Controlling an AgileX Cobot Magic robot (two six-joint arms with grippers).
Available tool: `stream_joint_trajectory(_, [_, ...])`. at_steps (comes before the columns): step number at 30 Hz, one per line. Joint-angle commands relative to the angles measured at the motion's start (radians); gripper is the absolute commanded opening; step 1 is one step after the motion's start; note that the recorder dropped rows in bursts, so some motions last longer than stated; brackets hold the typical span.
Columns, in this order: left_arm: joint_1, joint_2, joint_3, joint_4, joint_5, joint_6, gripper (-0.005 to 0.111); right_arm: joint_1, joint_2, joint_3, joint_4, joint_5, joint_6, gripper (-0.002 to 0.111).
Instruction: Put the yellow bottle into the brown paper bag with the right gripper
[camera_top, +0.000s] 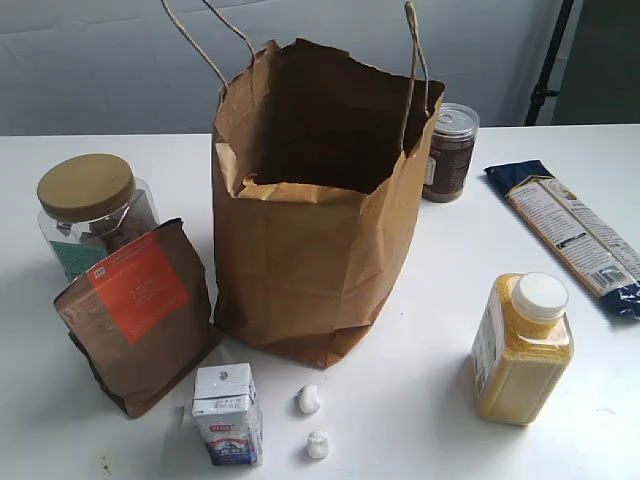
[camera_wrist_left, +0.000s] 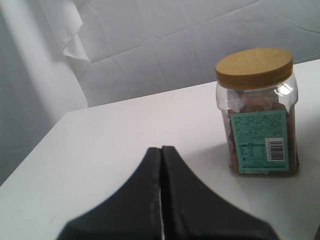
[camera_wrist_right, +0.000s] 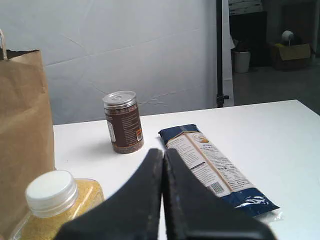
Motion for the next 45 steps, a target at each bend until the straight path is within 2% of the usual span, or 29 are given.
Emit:
stream_joint_trajectory(1, [-0.006, -0.004, 0.003, 0.0, -0.006, -0.002, 0.0, -0.007, -0.006, 0.003, 0.004, -0.017, 0.002, 0.0])
stream_joint_trajectory(6, [-0.006, -0.004, 0.003, 0.0, -0.006, -0.002, 0.0, -0.007, -0.006, 0.003, 0.011, -0.017, 0.002, 0.0])
stream_joint_trajectory(16, [-0.006, -0.004, 0.003, 0.0, -0.006, -0.002, 0.0, -0.007, -0.006, -0.015, 0.32, -0.195, 0.02, 0.0])
stream_joint_trajectory(18, [-0.006, -0.004, 0.003, 0.0, -0.006, -0.002, 0.0, -0.007, -0.006, -0.063, 0.322, -0.127, 0.02, 0.0])
stream_joint_trajectory(21, [-0.006, -0.004, 0.003, 0.0, -0.006, -0.002, 0.0, -0.007, -0.006, -0.163, 0.322, 0.073, 0.005, 0.0])
stream_joint_trajectory(27, [-0.006, -0.004, 0.003, 0.0, -0.006, -0.002, 0.0, -0.007, 0.153, -0.368, 0.322, 0.385, -0.107, 0.0])
stream_joint_trajectory(38, [-0.006, -0.004, 0.003, 0.0, -0.006, -0.002, 0.0, -0.007, 0.49, -0.637, 0.322, 0.639, -0.158, 0.0])
stream_joint_trajectory(45, [-0.006, -0.004, 0.003, 0.0, -0.006, -0.002, 0.0, 0.007, 0.666, -0.724, 0.327, 0.677, -0.168, 0.0])
